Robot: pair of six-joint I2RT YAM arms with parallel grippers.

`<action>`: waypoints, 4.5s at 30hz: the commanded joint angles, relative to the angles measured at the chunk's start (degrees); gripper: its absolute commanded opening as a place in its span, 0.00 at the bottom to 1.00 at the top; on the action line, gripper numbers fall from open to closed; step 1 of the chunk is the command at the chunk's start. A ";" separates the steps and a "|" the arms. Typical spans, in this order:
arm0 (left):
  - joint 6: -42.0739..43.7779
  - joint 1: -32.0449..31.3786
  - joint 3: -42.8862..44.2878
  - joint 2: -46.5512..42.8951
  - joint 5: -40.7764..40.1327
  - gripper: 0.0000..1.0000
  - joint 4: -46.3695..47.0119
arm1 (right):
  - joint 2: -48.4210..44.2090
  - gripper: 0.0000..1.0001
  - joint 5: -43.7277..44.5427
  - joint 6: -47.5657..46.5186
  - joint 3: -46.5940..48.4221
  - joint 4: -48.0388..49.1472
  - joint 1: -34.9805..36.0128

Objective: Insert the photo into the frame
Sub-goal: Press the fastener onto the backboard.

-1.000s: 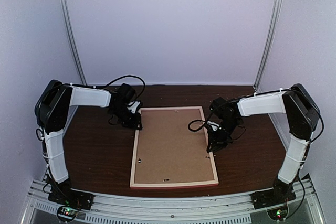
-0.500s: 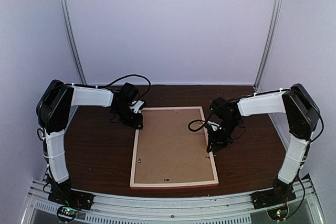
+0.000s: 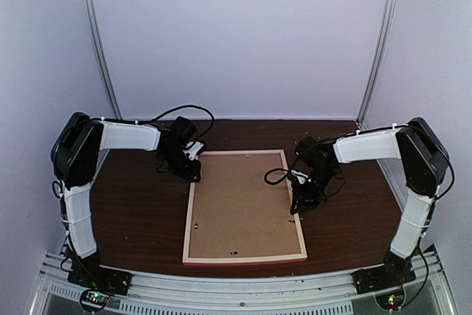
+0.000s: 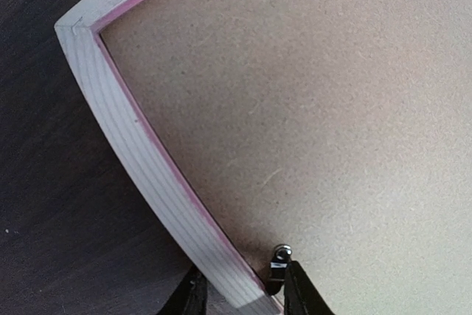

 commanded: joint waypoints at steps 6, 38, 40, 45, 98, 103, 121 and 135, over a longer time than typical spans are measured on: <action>6.73 0.35 -4.09 3.87 -5.42 0.11 6.57 | 7.67 0.08 4.75 -3.14 -3.55 10.51 0.83; -11.09 4.83 -1.70 2.16 1.48 0.47 5.96 | 8.60 0.08 4.27 -3.06 -4.61 12.04 0.85; -11.82 5.00 -1.85 2.16 2.79 0.46 6.04 | 8.64 0.08 4.22 -3.06 -4.61 12.08 0.89; -11.17 5.01 -1.48 1.98 1.48 0.46 2.75 | 8.76 0.08 4.20 -2.98 -4.70 12.25 0.85; -12.30 1.44 6.97 7.31 0.13 0.52 -10.66 | 8.77 0.07 3.48 -0.84 -5.49 15.24 1.47; -13.33 2.29 7.14 8.12 -0.43 0.52 -8.97 | 8.65 0.07 3.49 -0.87 -5.49 14.98 1.49; -15.72 4.00 5.59 8.47 -2.91 0.48 -4.71 | 9.08 0.07 3.50 -0.86 -5.49 14.98 1.45; -16.22 4.04 1.63 7.64 -0.12 0.38 -4.02 | 8.96 0.07 3.45 -0.77 -5.59 15.16 1.51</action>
